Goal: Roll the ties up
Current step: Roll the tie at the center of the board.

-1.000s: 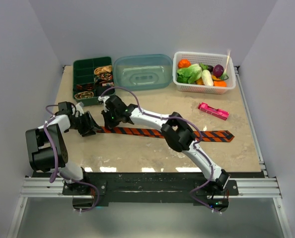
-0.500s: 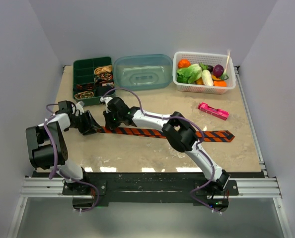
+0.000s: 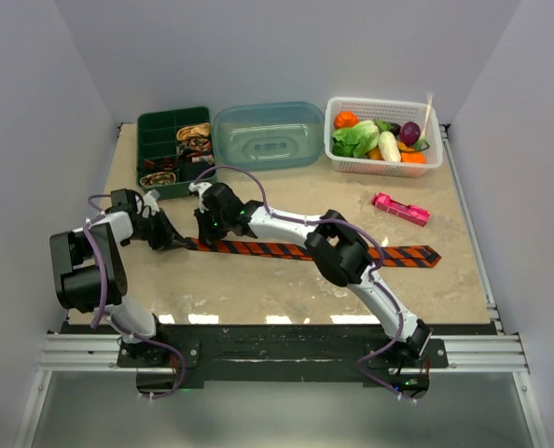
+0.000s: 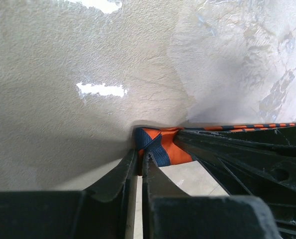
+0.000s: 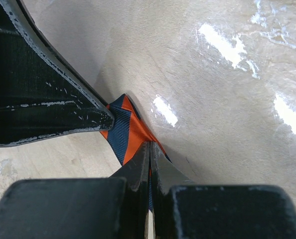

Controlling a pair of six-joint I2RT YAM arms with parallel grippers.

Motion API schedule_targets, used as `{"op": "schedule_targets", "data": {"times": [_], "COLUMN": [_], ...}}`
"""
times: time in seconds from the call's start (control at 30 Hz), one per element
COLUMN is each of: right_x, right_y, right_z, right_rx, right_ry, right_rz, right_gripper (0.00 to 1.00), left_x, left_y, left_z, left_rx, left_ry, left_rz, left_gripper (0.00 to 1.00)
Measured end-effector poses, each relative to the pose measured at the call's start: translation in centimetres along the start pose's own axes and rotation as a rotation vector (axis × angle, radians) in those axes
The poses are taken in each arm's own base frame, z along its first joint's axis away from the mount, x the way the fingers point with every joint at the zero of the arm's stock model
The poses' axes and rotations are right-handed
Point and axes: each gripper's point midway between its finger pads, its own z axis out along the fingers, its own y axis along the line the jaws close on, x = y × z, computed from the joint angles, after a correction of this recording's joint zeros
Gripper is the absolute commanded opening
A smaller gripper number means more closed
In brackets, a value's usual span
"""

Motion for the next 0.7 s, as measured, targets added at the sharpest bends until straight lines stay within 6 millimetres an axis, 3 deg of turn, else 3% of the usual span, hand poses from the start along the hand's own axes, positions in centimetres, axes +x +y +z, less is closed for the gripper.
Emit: {"op": "schedule_targets", "data": {"times": [0.23, 0.4, 0.7], "right_x": [-0.1, -1.3, -1.4], "right_y": [-0.2, 0.3, 0.9], "right_z": [-1.6, -3.1, -3.1], "right_rx": [0.019, 0.009, -0.017], "right_ry": [0.008, -0.023, -0.026], "right_rz": [0.025, 0.042, 0.067], "right_gripper": [0.0, 0.0, 0.0], "left_x": [-0.5, -1.0, -1.2], "left_y": [-0.6, -1.2, -3.0], "left_z": [-0.7, -1.4, -2.3], "left_rx": [0.009, 0.016, 0.037], "left_ry": [-0.03, -0.061, -0.094], "left_rz": [0.028, 0.058, 0.121], "left_gripper": [0.0, 0.0, 0.0]}}
